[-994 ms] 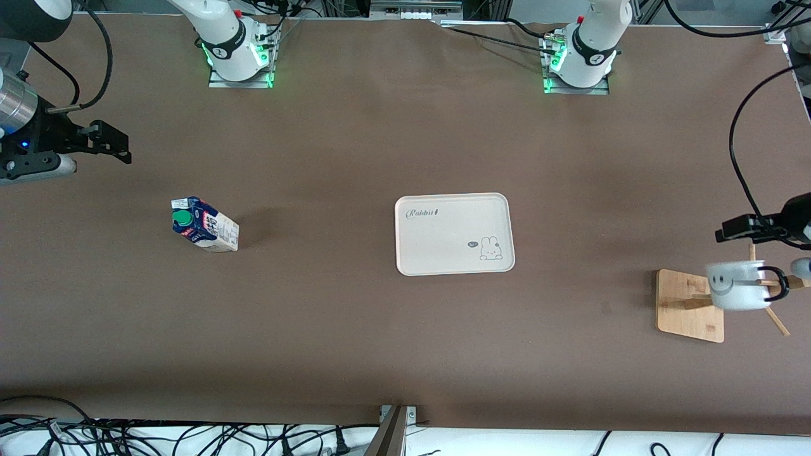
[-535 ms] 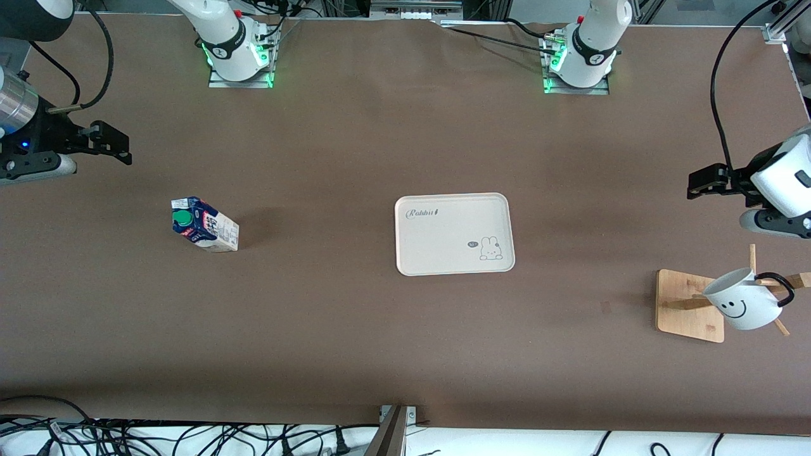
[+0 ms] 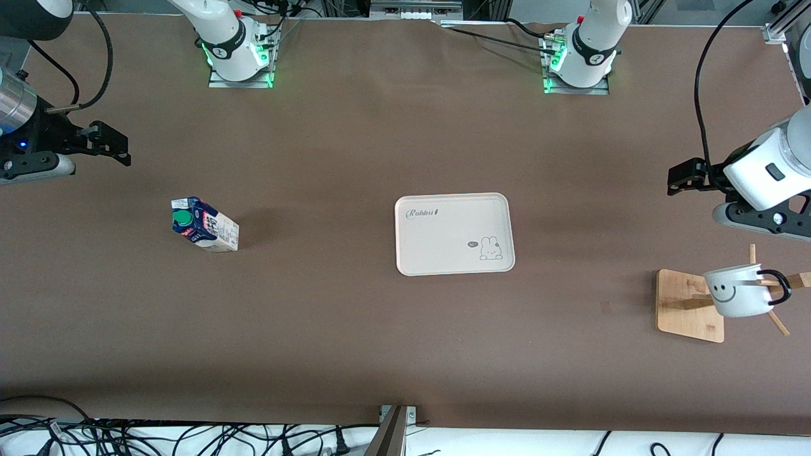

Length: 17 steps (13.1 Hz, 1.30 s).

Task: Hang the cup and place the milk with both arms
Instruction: 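Open the left gripper and withdraw it from the hung mug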

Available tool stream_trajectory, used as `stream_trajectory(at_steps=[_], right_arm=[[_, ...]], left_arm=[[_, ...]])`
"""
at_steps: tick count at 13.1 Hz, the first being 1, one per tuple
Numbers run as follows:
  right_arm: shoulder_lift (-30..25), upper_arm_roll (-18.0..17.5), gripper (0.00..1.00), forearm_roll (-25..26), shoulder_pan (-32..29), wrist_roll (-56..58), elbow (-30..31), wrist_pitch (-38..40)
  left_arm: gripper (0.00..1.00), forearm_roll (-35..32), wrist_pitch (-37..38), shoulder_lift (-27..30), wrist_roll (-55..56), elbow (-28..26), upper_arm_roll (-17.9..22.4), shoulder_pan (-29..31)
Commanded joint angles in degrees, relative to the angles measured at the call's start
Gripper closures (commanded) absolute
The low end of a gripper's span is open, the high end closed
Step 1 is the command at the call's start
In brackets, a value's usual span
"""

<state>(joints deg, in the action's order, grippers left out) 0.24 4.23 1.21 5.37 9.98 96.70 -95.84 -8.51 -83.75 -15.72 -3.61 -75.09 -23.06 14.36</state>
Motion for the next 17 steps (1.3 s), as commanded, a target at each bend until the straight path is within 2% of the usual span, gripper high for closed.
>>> stream_trajectory(at_steps=[1, 2, 4, 5, 6, 8, 9, 17], right_arm=[[-0.3, -1.0, 0.00, 0.7, -0.9, -0.2, -0.3, 0.0], [-0.3, -1.0, 0.00, 0.5, -0.9, -0.3, -0.3, 0.0], [-0.2, -1.0, 0.00, 0.5, -0.9, -0.3, -0.4, 0.0], [-0.2, -1.0, 0.00, 0.5, -0.9, -0.3, -0.4, 0.0], [-0.2, -1.0, 0.00, 0.5, -0.9, -0.4, -0.4, 0.0], [-0.2, -1.0, 0.00, 0.4, -0.8, -0.4, -0.4, 0.0], [-0.2, -1.0, 0.00, 0.4, -0.8, -0.4, -0.4, 0.0], [-0.2, -1.0, 0.00, 0.3, -0.9, -0.4, -0.4, 0.0]], left_arm=[[0.00, 5.1, -8.2, 10.5, -0.7, -13.6, 11.9, -7.9], [0.00, 6.8, -9.4, 12.8, -0.4, -16.5, 18.8, -12.9], [0.00, 7.6, -11.1, 16.8, 0.9, -20.8, 22.6, -16.4], [0.00, 7.0, -13.6, 19.2, 1.1, -23.1, 25.5, -20.3], [0.00, 6.8, -14.9, 20.2, 1.0, -24.1, 26.6, -21.6], [0.00, 6.7, -15.0, 20.2, 0.8, -24.0, 25.7, -19.3], [0.00, 6.7, -14.8, 20.2, 0.9, -23.9, 23.8, -17.9], [0.00, 6.8, -14.6, 19.4, 0.7, -23.6, 23.4, -17.0]])
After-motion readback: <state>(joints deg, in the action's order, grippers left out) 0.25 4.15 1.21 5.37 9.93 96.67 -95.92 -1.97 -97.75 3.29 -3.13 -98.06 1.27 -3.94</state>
